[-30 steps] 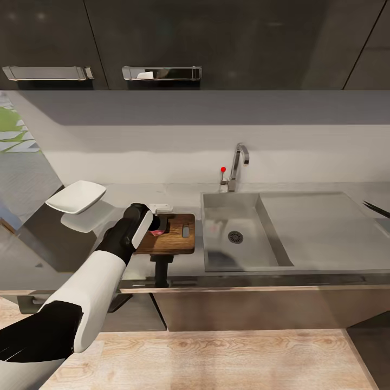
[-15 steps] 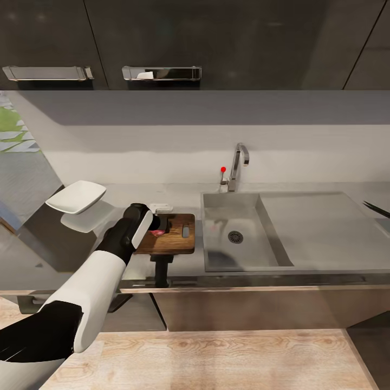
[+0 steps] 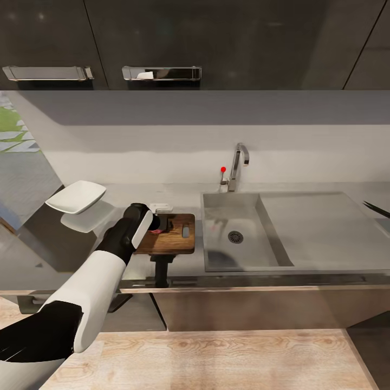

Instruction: In the kitchen, take the Vidalia onion out of the sink, dice it on the chopping board with the paring knife, put the diced onion into the bowl on the countertop, then place both the paring knife and the chopping board into the sink.

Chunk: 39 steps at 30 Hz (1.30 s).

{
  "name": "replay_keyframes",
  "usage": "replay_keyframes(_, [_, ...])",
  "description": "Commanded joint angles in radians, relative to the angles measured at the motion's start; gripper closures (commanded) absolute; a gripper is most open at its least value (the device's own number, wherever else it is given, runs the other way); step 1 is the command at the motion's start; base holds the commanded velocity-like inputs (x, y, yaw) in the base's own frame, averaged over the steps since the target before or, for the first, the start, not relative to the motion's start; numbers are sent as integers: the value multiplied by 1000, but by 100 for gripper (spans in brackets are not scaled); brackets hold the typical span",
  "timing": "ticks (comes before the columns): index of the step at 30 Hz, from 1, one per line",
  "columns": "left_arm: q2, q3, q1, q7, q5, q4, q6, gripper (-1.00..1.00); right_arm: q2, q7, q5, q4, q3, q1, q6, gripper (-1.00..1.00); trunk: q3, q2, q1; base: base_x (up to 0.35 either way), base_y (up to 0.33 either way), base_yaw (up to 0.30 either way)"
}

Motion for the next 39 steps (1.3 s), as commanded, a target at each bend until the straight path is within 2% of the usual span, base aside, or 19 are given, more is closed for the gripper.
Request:
replay_keyframes(1, [0,-2,-1,9,11,-3,3,-100,0,-3,10,1,-8,-1,-3,-100,-2,-2,1,0,0,0])
replay_keyframes(6, [-1,-2,-1,9,11,-14,4,-100,0,-3,10,1,-8,-1,-3,-100,-2,-2,1,0,0,0])
replay_keyframes(10, [0,-2,-1,9,11,-64,7,-100,0,-3,10,1,-8,-1,-3,-100,-2,-2,1,0,0,0])
replay_keyframes(16, [3,-1,-1,11,11,-198,17,-100,0,-3,10,1,-8,-1,-3,-100,-2,-2,1,0,0,0])
replay_keyframes(23, [5,-1,-1,11,11,-394,80,-100,1,-3,10,1,-7,-1,-3,-100,-2,-2,1,0,0,0])
replay_keyframes(29, [6,-1,-1,11,11,-437,90,-100,0,-3,10,1,-8,-1,-3,-100,-2,-2,1,-8,0,0])
replay_keyframes(39, [10,-1,-1,11,11,-420,92,-100,0,-3,10,1,-8,-1,-3,-100,-2,-2,1,-248,0,0])
